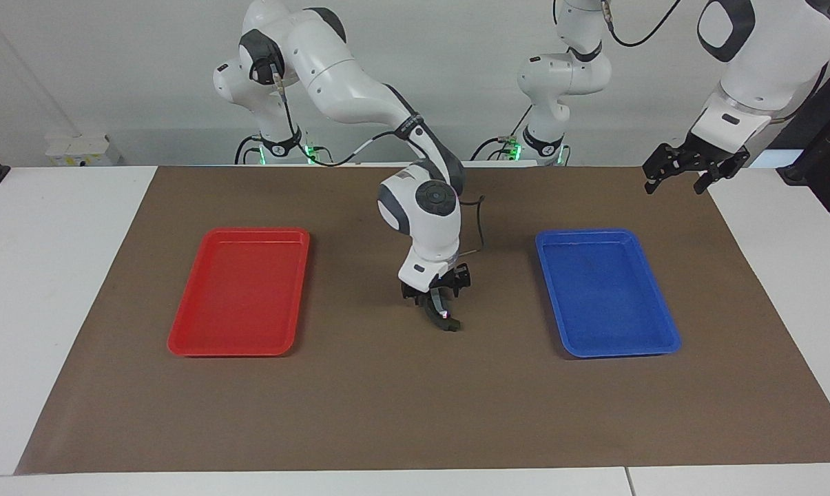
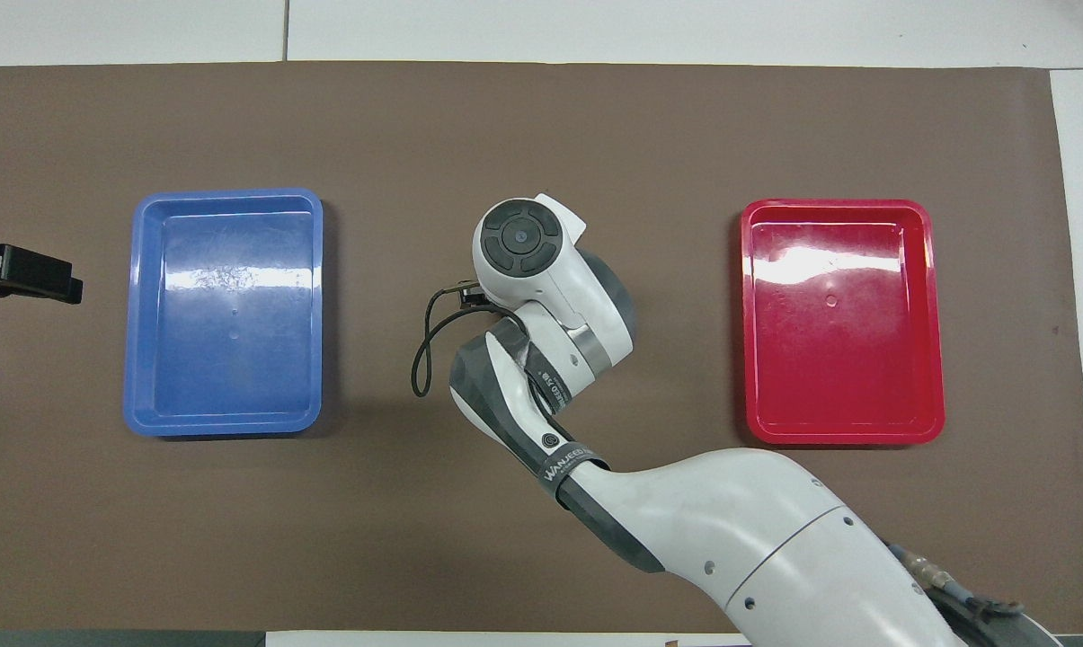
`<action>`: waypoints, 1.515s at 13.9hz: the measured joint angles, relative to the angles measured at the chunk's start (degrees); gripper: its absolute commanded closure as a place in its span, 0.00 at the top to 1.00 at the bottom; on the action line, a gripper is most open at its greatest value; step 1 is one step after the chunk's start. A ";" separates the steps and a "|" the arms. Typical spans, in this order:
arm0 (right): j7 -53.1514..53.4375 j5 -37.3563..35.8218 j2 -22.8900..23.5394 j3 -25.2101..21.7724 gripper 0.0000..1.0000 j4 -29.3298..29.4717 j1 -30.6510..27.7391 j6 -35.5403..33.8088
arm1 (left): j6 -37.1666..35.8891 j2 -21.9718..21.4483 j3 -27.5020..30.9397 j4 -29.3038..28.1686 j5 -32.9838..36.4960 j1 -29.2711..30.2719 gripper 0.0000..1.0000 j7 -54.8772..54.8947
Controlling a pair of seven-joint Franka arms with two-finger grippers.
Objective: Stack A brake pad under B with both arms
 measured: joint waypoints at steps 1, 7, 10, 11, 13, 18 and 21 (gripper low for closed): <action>0.01 -0.02 -1.70 -0.50 1.00 0.09 -0.91 -1.30 | 0.00 0.00 0.01 0.00 0.00 0.00 1.00 0.00; -0.13 -3.55 -12.63 -0.98 1.00 0.18 -14.19 -9.27 | -0.01 0.00 0.56 -0.02 0.00 0.11 1.00 0.00; -3.06 -5.23 -16.54 -0.97 1.00 0.18 -20.28 -13.90 | -0.01 0.00 0.88 -0.02 0.00 0.37 1.00 0.00; -4.70 -5.40 -17.70 -0.95 1.00 0.19 -22.09 -15.47 | -0.01 0.00 0.88 -0.02 0.00 0.42 1.00 0.00; -8.23 -5.42 -20.14 -0.93 1.00 0.19 -25.54 -19.76 | -0.01 0.00 0.88 -0.02 0.00 0.42 1.00 0.00; -13.74 -5.44 -27.27 -0.86 1.00 -2.60 -31.60 -31.24 | -0.01 0.00 0.88 -0.02 0.00 0.43 1.00 0.00; -15.30 -5.32 -34.31 -0.83 1.00 -9.12 -34.84 -31.79 | -0.01 0.00 0.88 -0.02 0.00 0.43 1.00 0.00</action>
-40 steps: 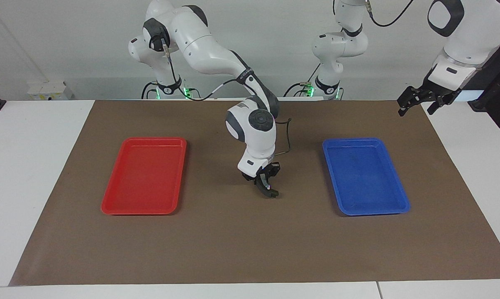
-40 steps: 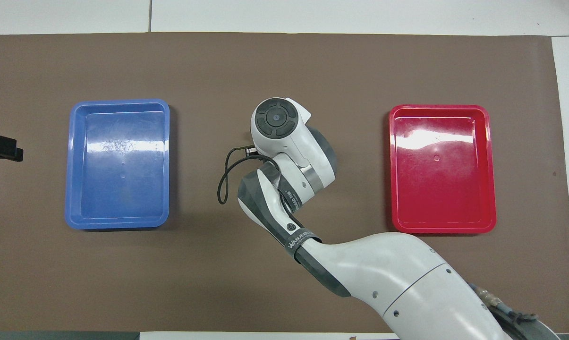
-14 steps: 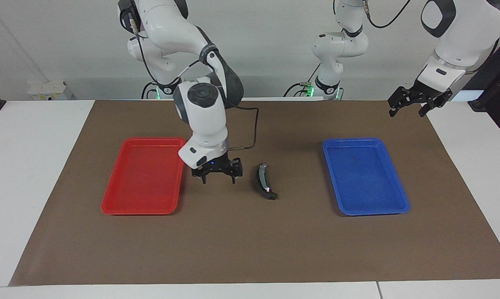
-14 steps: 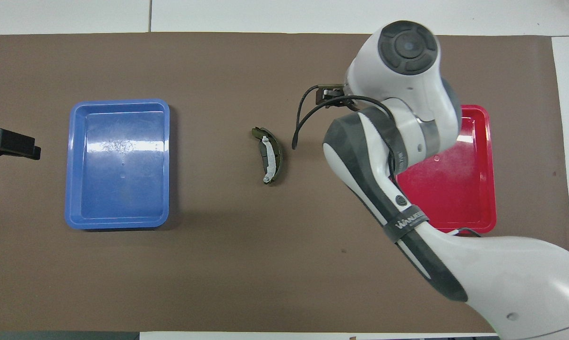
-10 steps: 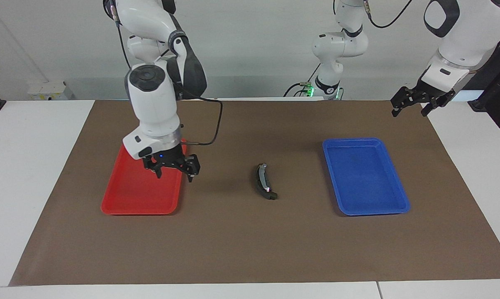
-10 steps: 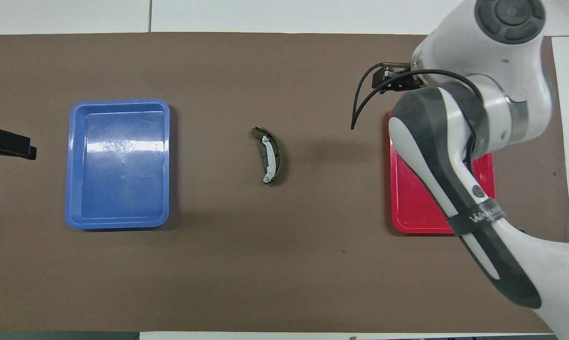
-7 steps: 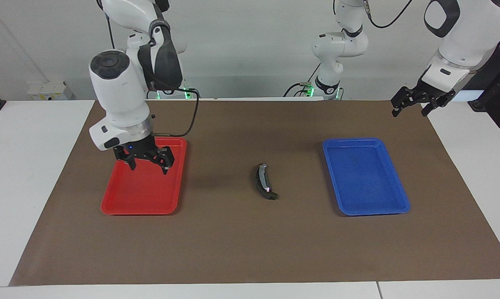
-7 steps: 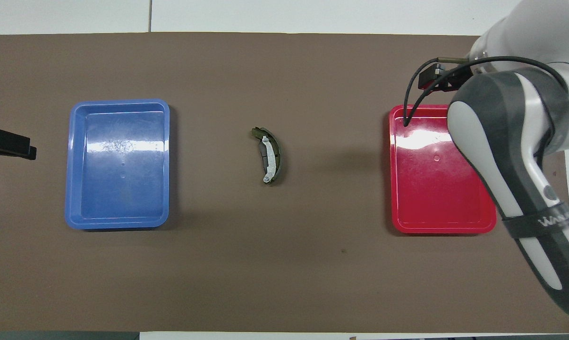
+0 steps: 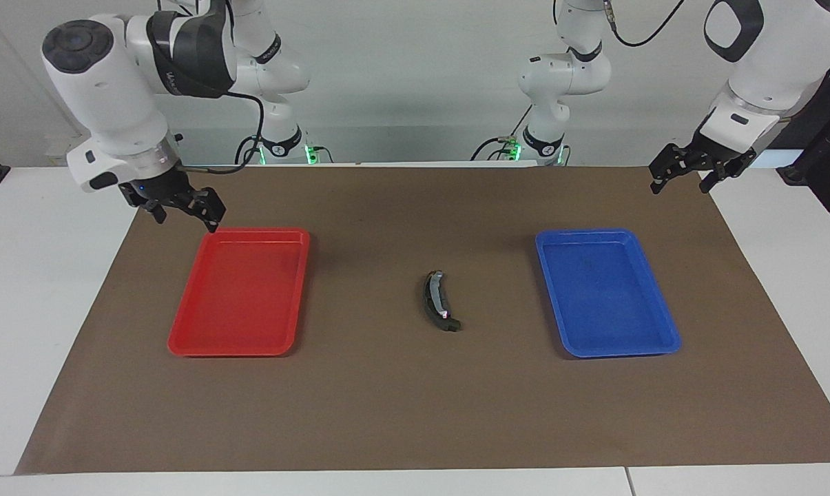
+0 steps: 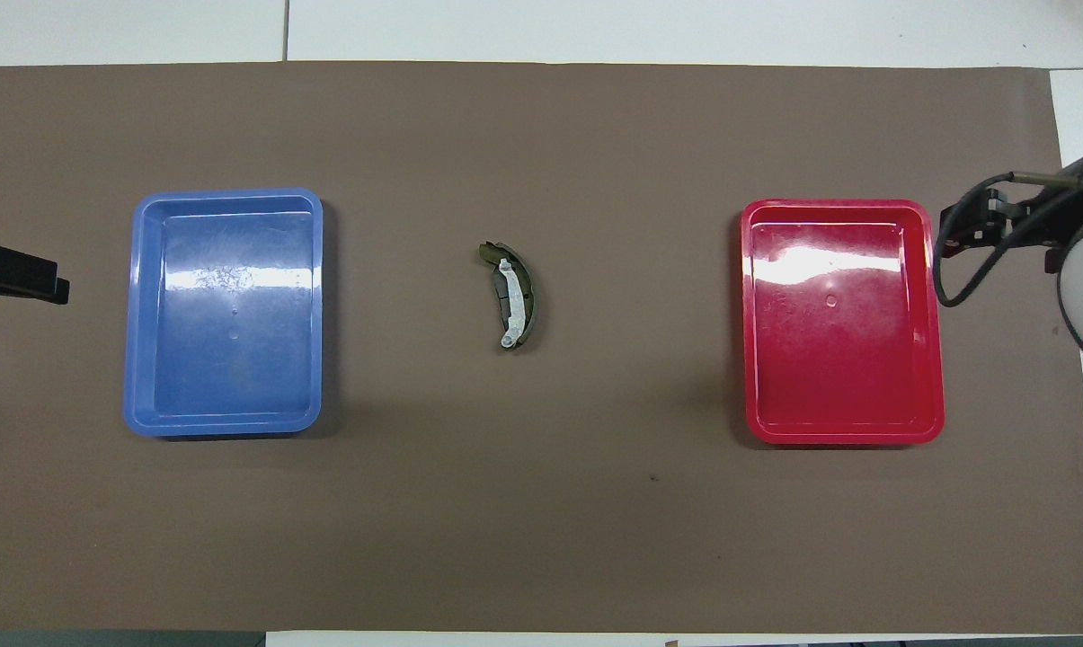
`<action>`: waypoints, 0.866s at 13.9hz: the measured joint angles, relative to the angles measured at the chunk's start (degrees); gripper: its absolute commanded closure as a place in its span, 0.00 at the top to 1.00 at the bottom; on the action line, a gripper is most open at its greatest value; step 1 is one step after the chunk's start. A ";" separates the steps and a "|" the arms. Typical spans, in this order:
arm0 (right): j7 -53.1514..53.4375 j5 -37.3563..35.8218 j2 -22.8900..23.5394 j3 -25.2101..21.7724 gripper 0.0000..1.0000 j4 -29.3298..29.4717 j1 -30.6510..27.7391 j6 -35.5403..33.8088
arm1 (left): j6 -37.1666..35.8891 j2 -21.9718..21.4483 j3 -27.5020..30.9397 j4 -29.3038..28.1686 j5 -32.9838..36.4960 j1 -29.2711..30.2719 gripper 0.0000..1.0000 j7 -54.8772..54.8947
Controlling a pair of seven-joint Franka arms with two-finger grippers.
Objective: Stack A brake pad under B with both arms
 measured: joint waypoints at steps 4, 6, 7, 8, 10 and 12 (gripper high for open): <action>0.00 2.81 -5.35 -0.12 1.00 -1.44 -0.90 -4.25 | 0.00 0.00 0.00 0.00 0.00 0.00 1.00 0.00; 0.00 2.93 -5.90 -0.16 1.00 0.09 -0.91 -6.15 | 0.00 0.00 0.00 0.00 0.00 0.00 1.00 0.00; 0.00 2.93 -5.91 -0.14 1.00 0.85 -0.90 -6.63 | 0.00 0.00 0.00 0.00 0.00 0.00 1.00 0.00; 0.00 2.94 -5.91 -0.06 1.00 1.09 -0.86 -6.76 | 0.00 0.00 0.00 0.00 0.00 0.00 1.00 0.00; 0.00 3.11 -5.77 0.07 1.00 0.86 -0.84 -7.03 | 0.00 0.00 0.00 0.00 0.00 0.00 1.00 0.00; -0.46 3.16 -5.64 0.19 1.00 0.84 -0.83 -7.03 | 0.00 0.00 0.00 0.00 0.00 0.00 1.00 0.00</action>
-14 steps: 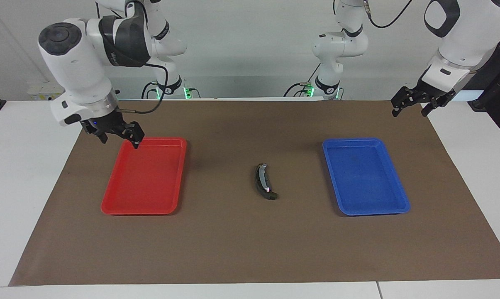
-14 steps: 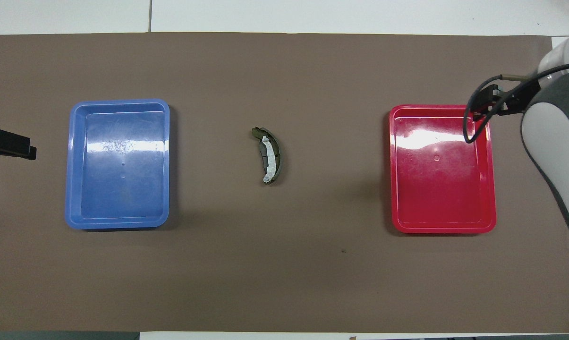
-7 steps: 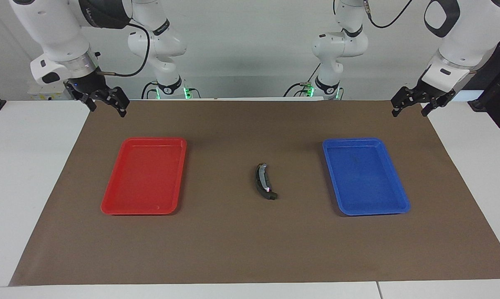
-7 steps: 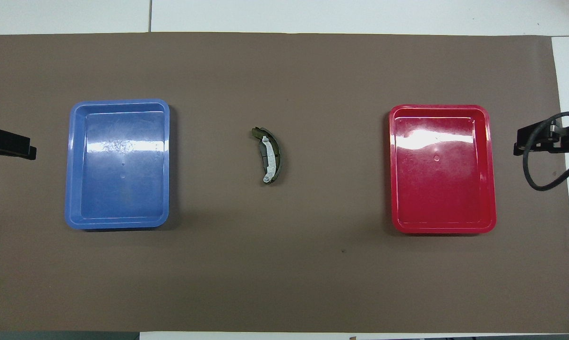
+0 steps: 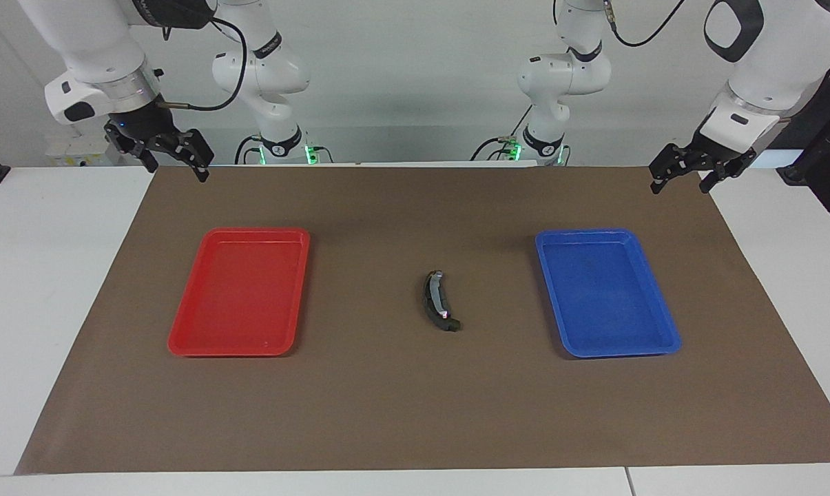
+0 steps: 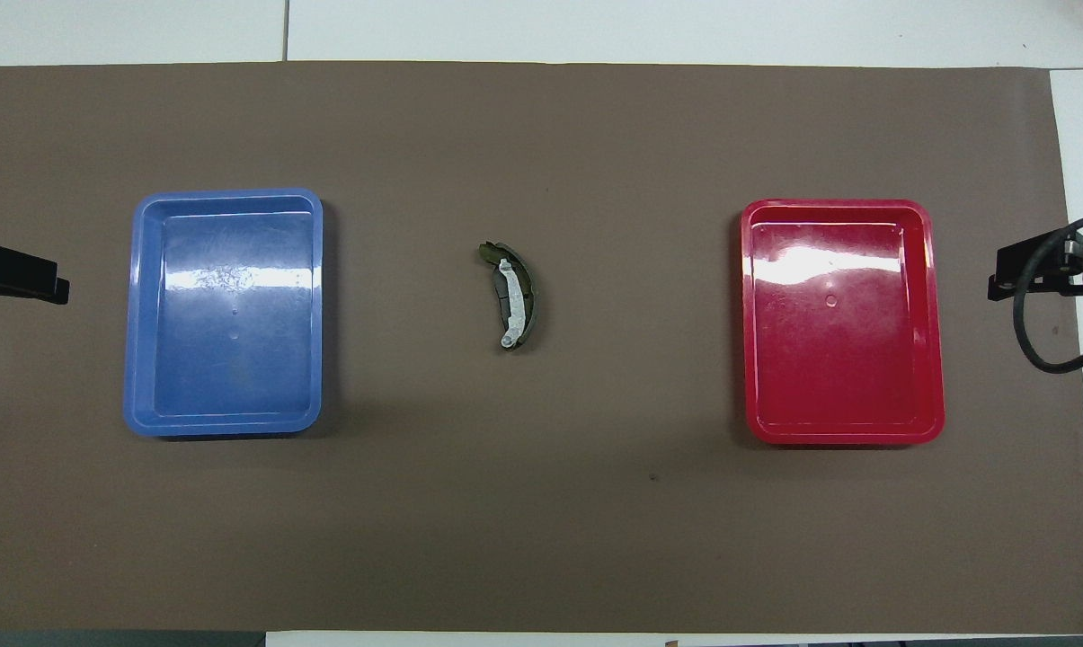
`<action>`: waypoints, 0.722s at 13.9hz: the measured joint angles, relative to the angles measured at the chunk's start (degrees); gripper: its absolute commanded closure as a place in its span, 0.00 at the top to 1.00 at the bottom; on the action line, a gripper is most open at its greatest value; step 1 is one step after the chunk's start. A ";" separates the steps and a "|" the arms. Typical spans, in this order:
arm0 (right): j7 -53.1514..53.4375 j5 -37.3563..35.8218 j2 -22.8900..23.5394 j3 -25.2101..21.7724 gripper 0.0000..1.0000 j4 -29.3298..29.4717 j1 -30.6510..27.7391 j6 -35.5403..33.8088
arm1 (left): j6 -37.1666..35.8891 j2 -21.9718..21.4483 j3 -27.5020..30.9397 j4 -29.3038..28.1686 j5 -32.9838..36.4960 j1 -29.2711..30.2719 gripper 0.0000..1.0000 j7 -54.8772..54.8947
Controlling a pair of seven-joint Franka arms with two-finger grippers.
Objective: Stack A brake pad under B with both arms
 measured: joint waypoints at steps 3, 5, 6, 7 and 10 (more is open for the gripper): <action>-1.76 0.02 0.17 0.58 1.00 0.82 0.02 0.00 | 0.00 0.00 0.00 0.00 0.00 0.00 1.00 0.00; -2.86 0.02 0.41 0.60 1.00 1.62 0.01 0.00 | 0.00 0.00 0.00 0.00 0.00 0.00 1.00 0.00; -3.01 0.05 0.48 0.60 1.00 1.91 0.01 0.00 | 0.00 0.00 0.00 0.00 0.00 0.00 1.00 0.00; -3.03 0.11 0.50 0.60 1.00 1.94 0.01 0.00 | 0.00 0.00 0.00 0.00 0.00 0.00 1.00 0.00; -3.09 0.15 0.63 0.60 1.00 1.94 0.02 0.00 | 0.00 0.00 0.00 0.00 0.00 0.00 1.00 0.00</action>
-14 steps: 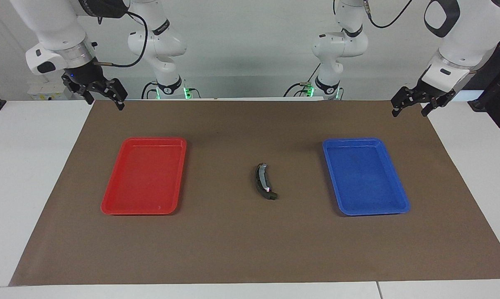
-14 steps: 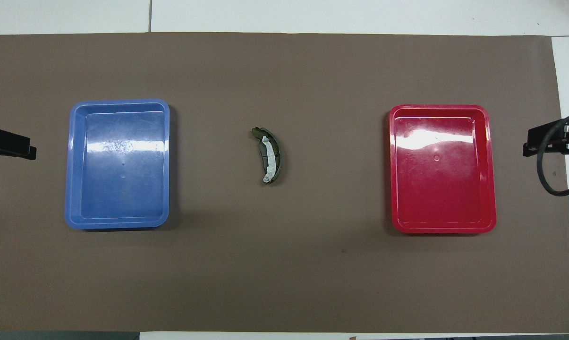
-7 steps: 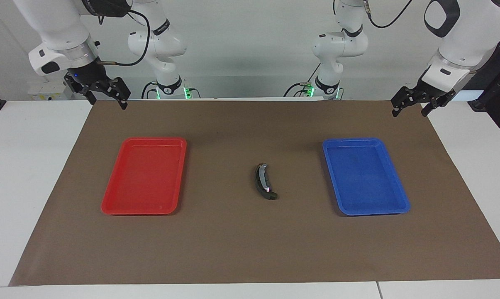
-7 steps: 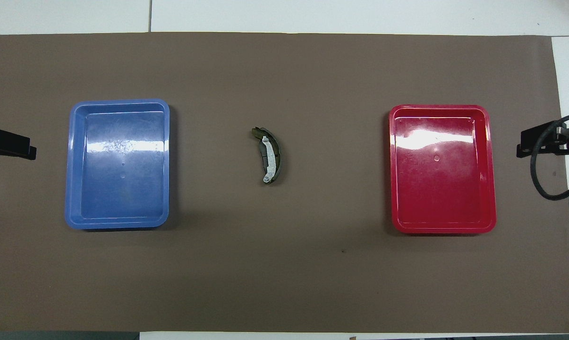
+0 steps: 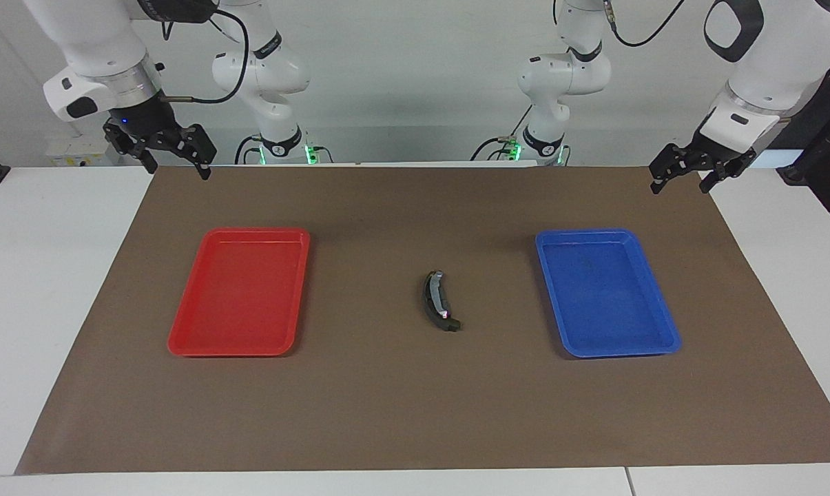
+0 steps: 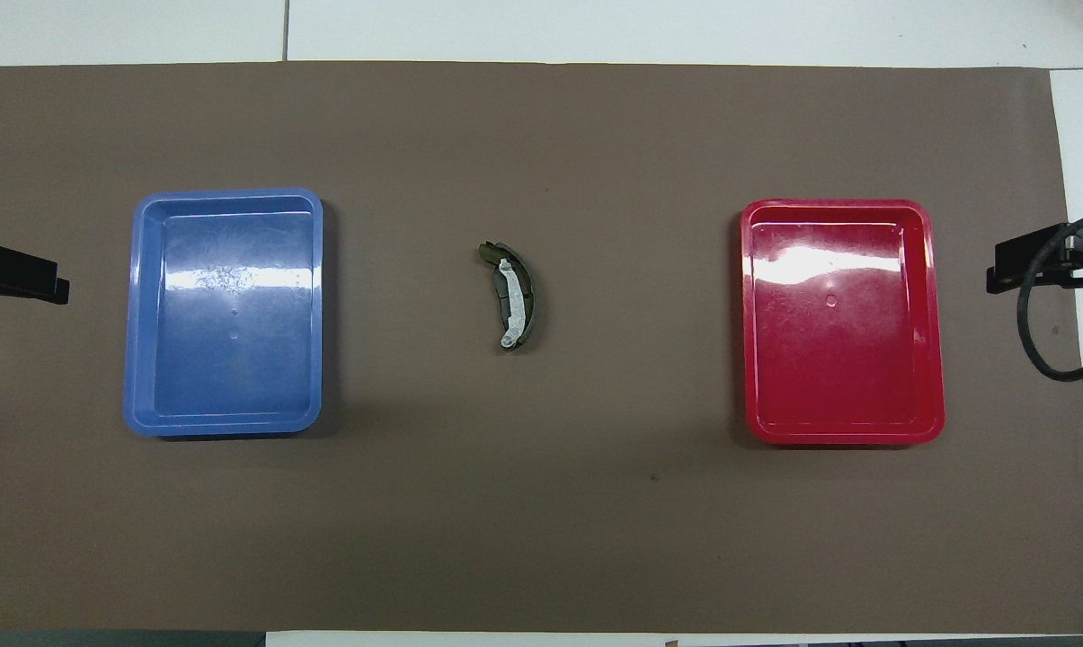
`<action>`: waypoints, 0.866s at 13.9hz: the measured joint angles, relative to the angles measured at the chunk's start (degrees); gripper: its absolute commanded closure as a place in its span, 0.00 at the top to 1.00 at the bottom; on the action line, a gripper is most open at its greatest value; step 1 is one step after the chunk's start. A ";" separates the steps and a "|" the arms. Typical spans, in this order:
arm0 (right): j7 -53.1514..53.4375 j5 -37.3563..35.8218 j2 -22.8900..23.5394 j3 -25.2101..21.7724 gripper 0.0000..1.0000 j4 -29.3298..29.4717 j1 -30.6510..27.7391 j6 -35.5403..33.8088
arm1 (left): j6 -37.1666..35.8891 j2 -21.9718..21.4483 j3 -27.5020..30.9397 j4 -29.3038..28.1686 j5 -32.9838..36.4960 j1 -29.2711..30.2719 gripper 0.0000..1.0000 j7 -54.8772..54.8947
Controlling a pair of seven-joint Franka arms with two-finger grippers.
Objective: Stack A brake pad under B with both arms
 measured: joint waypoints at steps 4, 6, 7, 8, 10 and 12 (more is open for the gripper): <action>-0.03 0.00 0.06 0.02 1.00 -0.03 0.01 0.00 | 0.00 0.00 0.00 0.00 0.00 0.00 1.00 0.00; -0.05 -0.01 0.06 0.05 1.00 -0.22 0.27 0.00 | 0.00 0.00 0.00 0.00 0.00 0.00 1.00 0.00; -0.06 -0.10 0.06 0.06 1.00 -0.28 0.52 0.00 | 0.00 0.00 0.00 0.00 0.00 0.00 1.00 0.00; -0.06 -0.21 0.06 0.07 1.00 -0.33 0.77 0.00 | 0.00 0.00 0.00 0.00 0.00 0.00 1.00 0.00; -0.06 -0.27 0.06 0.09 1.00 -0.40 0.89 0.00 | 0.00 0.00 0.00 0.00 0.00 0.00 1.00 0.00; -0.06 -0.28 0.06 0.09 1.00 -0.40 0.87 0.00 | 0.00 0.00 0.00 0.00 0.00 0.00 1.00 0.00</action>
